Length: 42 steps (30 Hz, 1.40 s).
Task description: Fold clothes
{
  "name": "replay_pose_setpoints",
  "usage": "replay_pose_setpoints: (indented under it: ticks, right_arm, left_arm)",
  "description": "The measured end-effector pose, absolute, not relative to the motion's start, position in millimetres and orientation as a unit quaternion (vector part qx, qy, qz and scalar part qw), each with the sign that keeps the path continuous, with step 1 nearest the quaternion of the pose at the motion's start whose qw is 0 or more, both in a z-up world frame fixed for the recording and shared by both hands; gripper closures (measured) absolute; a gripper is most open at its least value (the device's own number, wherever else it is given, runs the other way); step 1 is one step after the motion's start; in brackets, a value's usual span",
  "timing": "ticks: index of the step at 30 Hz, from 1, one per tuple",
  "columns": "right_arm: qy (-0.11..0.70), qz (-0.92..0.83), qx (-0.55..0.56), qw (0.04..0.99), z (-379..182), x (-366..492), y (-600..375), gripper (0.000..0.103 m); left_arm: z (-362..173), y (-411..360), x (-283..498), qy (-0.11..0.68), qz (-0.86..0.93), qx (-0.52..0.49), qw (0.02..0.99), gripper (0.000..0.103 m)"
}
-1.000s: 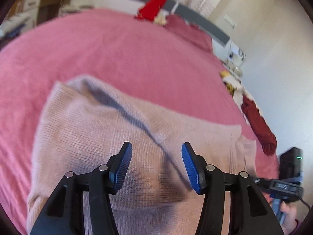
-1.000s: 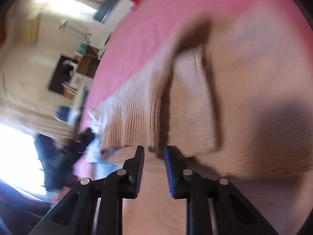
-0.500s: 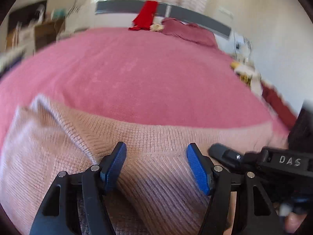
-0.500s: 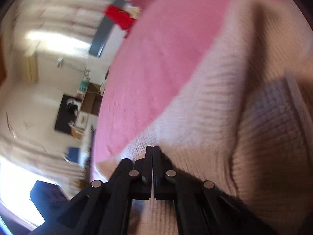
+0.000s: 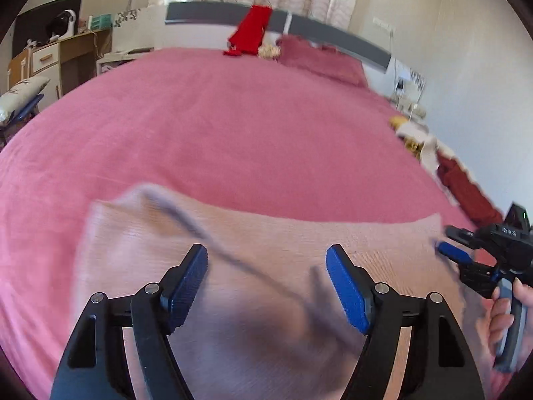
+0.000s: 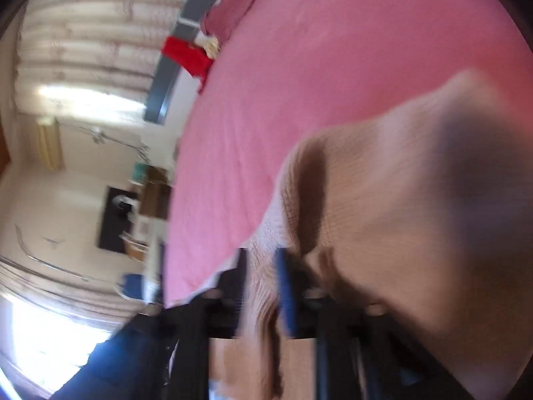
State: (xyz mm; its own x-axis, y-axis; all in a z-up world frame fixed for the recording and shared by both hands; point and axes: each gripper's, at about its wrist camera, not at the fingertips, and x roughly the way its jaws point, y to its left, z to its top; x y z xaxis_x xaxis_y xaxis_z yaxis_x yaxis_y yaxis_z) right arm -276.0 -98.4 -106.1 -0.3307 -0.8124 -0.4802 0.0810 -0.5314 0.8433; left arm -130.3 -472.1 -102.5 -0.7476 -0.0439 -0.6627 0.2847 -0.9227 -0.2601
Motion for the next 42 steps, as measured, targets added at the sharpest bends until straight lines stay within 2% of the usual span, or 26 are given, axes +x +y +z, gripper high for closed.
replay_pose_setpoints:
  ticks: [2, 8, 14, 20, 23, 29, 31, 32, 34, 35, 38, 40, 42]
  right_arm:
    - [-0.359, -0.733, 0.476, 0.327, -86.7, -260.0, -78.8, 0.076]
    - [-0.219, -0.767, 0.486, 0.357, -40.1, -185.8, -1.2, 0.070]
    - [-0.118, -0.745, 0.572, 0.322, -58.7, -113.3, 34.3, 0.063]
    - [-0.074, -0.697, 0.645, 0.305, -100.7, -54.3, 57.5, 0.061]
    - [-0.085, -0.679, 0.663, 0.303, -111.6, -40.2, 61.9, 0.060]
    - [-0.067, -0.662, 0.678, 0.313, -123.5, -10.6, 63.3, 0.059]
    - [-0.055, -0.668, 0.674, 0.310, -125.6, -7.4, 59.0, 0.056]
    - [-0.047, -0.672, 0.671, 0.308, -125.3, -5.7, 56.2, 0.056]
    - [-0.016, -0.675, 0.666, 0.318, -119.3, -0.8, 49.6, 0.079]
    - [-0.012, -0.671, 0.665, 0.327, -115.5, 0.8, 49.3, 0.096]
    - [0.034, -0.687, 0.650, 0.323, -96.2, -0.1, 56.9, 0.097]
    - [0.060, -0.699, 0.645, 0.302, -92.3, -8.4, 69.1, 0.100]
    - [0.020, -0.690, 0.660, 0.297, -100.3, -18.2, 82.9, 0.099]
  left_arm:
    - [-91.3, -496.7, -100.6, 0.201, -0.915, 0.338, 0.091, 0.027]
    - [-92.9, -556.3, 17.7, 0.274, -0.881, 0.374, 0.091, 0.023]
    - [-112.8, -520.9, 101.4, 0.159, -0.855, 0.493, 0.033, 0.023]
    - [-150.6, -474.4, 126.3, 0.142, -0.817, 0.557, -0.045, 0.023]
    - [-166.4, -475.0, 133.8, 0.185, -0.809, 0.555, -0.048, 0.022]
    - [-174.1, -468.9, 137.2, 0.244, -0.810, 0.530, -0.067, 0.014]
    - [-174.3, -461.7, 138.4, 0.243, -0.811, 0.528, -0.070, 0.005]
    - [-172.6, -458.1, 137.9, 0.237, -0.810, 0.531, -0.074, 0.005]
    - [-168.8, -450.6, 137.3, 0.230, -0.806, 0.538, -0.088, 0.005]
    - [-166.3, -446.6, 137.6, 0.234, -0.797, 0.546, -0.109, 0.005]
    - [-156.7, -439.2, 149.2, 0.231, -0.782, 0.558, -0.151, 0.005]
    - [-158.0, -436.8, 154.2, 0.201, -0.781, 0.575, -0.137, 0.005]
    - [-162.7, -444.3, 158.7, 0.204, -0.779, 0.581, -0.117, 0.005]
